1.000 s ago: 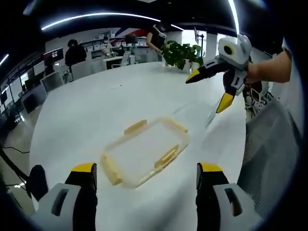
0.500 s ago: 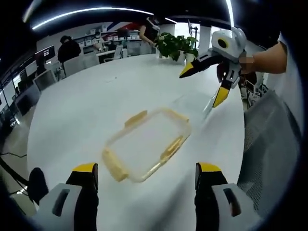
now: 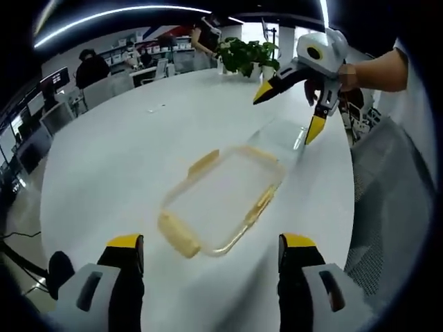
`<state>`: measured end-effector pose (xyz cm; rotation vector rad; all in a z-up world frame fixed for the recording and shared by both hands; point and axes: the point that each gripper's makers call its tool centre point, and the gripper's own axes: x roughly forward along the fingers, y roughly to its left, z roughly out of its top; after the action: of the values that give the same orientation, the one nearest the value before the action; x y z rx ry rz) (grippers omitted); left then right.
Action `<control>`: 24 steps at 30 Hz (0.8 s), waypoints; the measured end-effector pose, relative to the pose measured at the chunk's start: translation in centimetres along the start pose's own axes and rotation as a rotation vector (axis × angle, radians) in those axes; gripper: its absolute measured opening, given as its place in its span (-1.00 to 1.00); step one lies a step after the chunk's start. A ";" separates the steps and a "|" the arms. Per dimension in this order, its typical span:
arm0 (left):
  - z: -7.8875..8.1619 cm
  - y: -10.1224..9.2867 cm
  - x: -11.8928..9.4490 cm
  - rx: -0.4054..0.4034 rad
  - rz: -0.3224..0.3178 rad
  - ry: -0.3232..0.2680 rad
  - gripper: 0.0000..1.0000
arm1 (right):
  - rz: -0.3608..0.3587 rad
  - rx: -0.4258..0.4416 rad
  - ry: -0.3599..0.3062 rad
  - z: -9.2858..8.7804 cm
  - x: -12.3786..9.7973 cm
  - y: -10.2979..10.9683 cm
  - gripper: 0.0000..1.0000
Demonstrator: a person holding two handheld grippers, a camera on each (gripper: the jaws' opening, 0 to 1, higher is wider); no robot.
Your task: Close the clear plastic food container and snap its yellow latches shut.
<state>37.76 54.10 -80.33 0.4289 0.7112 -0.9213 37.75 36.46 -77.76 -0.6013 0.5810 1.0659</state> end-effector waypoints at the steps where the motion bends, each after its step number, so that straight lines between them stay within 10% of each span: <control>1: 0.0 0.0 0.0 0.006 -0.001 0.004 0.59 | 0.006 -0.003 0.004 0.0 0.1 0.1 0.40; 24: -1.7 1.0 1.7 0.123 -0.057 0.100 0.47 | 0.090 -0.053 0.087 -1.2 3.4 1.0 0.33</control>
<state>38.62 54.68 -82.69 0.5695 0.7630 -1.0061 37.96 38.10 -81.10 -0.6753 0.6629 1.1467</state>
